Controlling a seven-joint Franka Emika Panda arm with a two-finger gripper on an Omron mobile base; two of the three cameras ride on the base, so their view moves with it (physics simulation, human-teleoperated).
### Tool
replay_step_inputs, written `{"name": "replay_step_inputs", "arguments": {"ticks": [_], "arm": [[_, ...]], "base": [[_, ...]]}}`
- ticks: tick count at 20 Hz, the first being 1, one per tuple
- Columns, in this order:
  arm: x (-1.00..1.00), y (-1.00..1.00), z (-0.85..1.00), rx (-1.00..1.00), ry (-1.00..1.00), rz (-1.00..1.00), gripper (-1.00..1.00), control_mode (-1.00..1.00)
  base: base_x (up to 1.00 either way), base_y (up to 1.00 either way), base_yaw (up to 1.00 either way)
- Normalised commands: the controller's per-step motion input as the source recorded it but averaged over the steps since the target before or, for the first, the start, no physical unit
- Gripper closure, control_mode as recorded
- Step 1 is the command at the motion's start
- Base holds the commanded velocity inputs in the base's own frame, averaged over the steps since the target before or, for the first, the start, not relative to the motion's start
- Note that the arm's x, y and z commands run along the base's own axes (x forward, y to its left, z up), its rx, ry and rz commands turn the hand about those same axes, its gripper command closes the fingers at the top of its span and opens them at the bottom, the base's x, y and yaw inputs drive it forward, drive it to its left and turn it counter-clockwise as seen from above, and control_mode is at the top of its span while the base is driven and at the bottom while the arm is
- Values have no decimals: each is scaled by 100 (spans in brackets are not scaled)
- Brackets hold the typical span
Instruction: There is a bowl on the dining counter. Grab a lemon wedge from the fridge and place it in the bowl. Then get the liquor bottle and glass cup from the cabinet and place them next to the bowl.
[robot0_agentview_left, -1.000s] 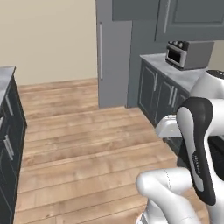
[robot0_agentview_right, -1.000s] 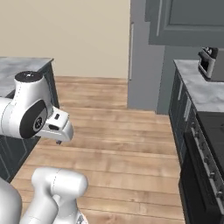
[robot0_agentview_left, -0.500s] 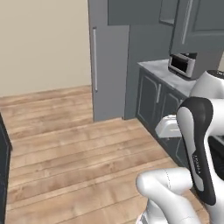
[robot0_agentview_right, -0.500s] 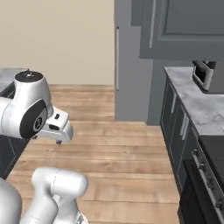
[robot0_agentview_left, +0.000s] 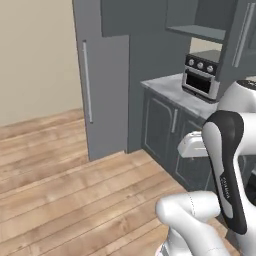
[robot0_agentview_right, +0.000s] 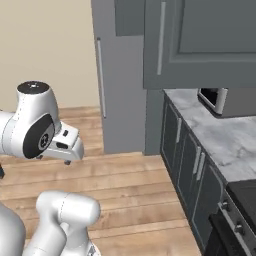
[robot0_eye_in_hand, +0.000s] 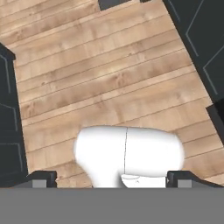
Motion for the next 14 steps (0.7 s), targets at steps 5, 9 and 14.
{"name": "replay_step_inputs", "arguments": {"ticks": [5,9,14], "arm": [[0,0,0,0,0,0,-100,100],[0,0,0,0,0,0,-100,100],[0,0,0,0,0,0,-100,100]], "base": [[94,8,-48],[76,7,-56],[64,6,-61]]}}
